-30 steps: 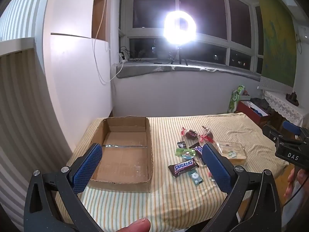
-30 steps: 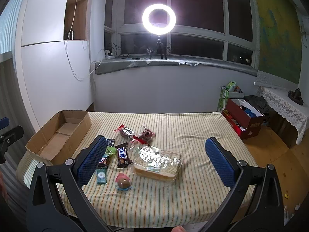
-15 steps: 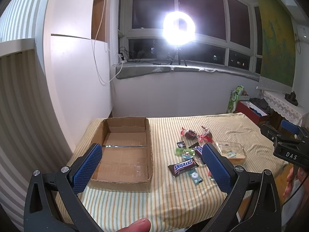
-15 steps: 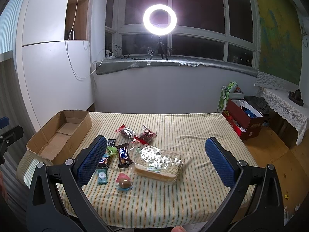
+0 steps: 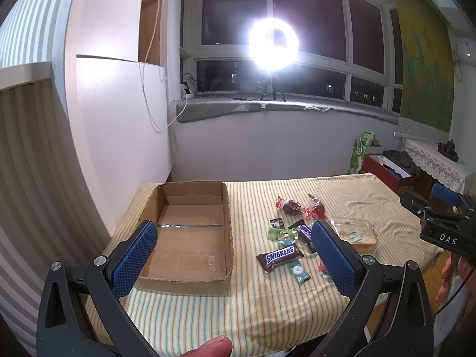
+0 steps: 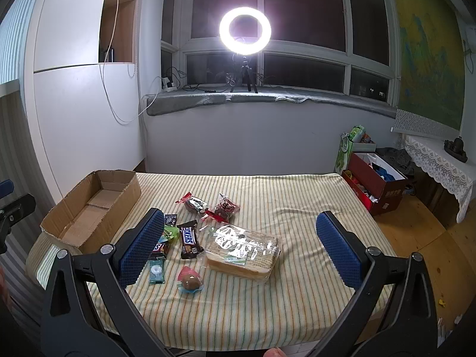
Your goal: Organize snacks
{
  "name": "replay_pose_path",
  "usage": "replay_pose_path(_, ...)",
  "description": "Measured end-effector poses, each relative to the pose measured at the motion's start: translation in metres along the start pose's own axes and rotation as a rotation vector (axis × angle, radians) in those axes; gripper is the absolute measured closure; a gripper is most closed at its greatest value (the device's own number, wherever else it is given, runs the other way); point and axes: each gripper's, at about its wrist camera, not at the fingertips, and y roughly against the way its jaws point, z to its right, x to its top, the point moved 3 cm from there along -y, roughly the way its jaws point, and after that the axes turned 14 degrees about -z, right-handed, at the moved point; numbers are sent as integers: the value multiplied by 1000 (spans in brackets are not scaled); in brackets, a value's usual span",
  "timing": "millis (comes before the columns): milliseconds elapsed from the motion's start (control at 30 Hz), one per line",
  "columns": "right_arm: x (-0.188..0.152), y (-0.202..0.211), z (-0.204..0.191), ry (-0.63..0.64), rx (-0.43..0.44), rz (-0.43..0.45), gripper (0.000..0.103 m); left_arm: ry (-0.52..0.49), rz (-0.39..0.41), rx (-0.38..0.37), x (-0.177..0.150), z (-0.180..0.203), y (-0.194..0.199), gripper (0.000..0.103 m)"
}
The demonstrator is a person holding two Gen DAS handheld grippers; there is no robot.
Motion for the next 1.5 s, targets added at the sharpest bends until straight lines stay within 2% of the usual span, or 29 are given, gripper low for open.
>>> replay_pose_path(1500, 3, 10, -4, 10, 13, 14, 0, -6, 21, -1, 2, 2, 7, 0)
